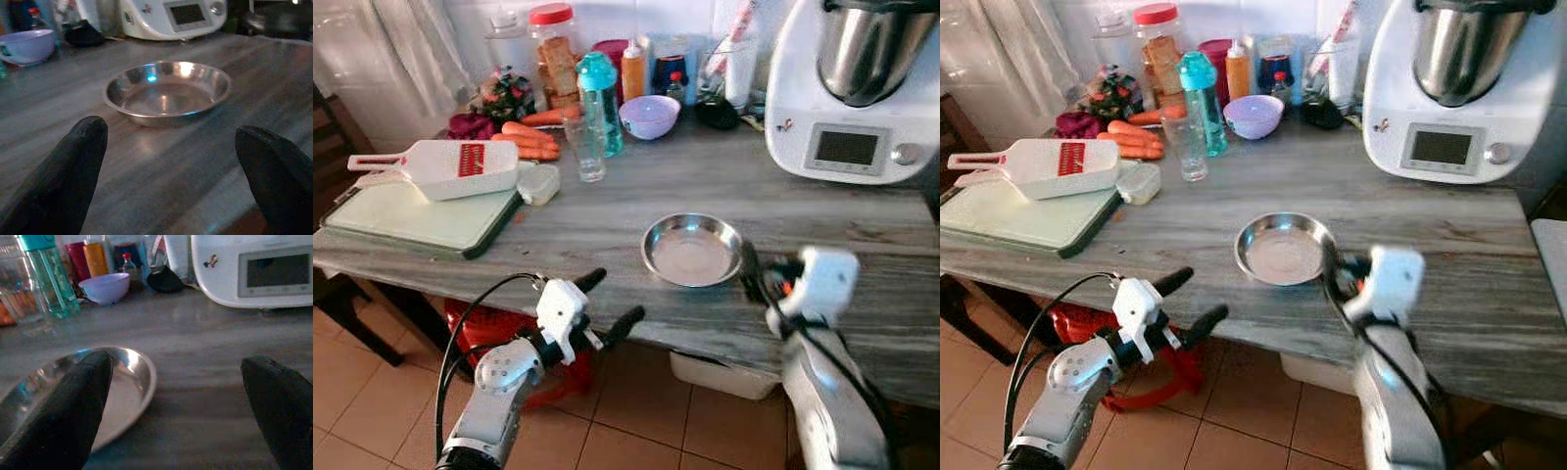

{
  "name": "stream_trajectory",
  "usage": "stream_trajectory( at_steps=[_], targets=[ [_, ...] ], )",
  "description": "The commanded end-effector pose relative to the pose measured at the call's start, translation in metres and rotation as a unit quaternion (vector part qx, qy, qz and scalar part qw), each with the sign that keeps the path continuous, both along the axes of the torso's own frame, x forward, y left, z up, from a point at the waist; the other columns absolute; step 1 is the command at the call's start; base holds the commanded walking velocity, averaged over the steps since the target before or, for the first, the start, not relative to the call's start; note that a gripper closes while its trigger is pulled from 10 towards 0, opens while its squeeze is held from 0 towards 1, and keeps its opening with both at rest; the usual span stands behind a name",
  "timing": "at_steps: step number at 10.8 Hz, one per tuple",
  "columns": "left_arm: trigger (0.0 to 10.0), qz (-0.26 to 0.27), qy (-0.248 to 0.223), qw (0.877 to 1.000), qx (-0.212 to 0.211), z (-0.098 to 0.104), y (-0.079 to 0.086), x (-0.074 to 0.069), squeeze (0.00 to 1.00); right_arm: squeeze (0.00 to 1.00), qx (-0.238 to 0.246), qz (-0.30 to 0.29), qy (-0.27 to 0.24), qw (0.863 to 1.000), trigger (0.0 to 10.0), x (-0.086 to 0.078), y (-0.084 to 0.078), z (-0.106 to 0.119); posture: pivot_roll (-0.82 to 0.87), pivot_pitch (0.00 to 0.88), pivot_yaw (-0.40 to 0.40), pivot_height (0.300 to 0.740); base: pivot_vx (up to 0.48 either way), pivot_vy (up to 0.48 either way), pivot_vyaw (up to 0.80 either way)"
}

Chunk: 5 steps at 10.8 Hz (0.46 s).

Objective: Setting the table

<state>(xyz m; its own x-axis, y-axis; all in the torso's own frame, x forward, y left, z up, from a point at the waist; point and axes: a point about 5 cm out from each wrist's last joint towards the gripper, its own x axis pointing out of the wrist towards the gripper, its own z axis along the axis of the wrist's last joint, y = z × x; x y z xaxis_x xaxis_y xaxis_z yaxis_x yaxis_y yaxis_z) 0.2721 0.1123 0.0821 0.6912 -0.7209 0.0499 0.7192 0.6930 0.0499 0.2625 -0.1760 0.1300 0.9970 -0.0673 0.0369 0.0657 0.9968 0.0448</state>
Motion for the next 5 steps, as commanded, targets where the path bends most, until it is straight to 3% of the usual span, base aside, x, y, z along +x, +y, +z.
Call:
stream_trajectory(
  at_steps=[1,2,3,5],
  targets=[
    [10.0,0.029,-0.005,1.0,-0.005,0.006,0.007,0.004,0.0,0.0,-0.014,-0.007,-0.009,1.0,10.0,-0.004,0.002,0.005,0.01,0.0,0.097,0.74,0.0,0.0,0.0],
    [10.0,0.083,-0.017,0.996,0.001,0.008,0.009,0.008,0.0,0.0,-0.06,-0.035,-0.014,0.997,10.0,-0.008,-0.004,0.003,0.01,0.0,0.102,0.74,0.0,0.0,0.0],
    [10.0,0.097,-0.021,0.995,0.006,0.008,0.01,0.009,0.0,0.0,-0.042,-0.02,-0.022,0.999,10.0,-0.009,-0.003,0.004,0.01,0.0,0.102,0.74,0.0,0.0,0.0],
    [10.0,0.19,-0.034,0.981,-0.01,0.015,0.017,0.013,0.0,0.0,-0.098,-0.012,-0.039,0.994,10.0,-0.009,0.001,0.007,0.01,0.0,0.098,0.74,0.0,0.0,0.0]
  ],
)
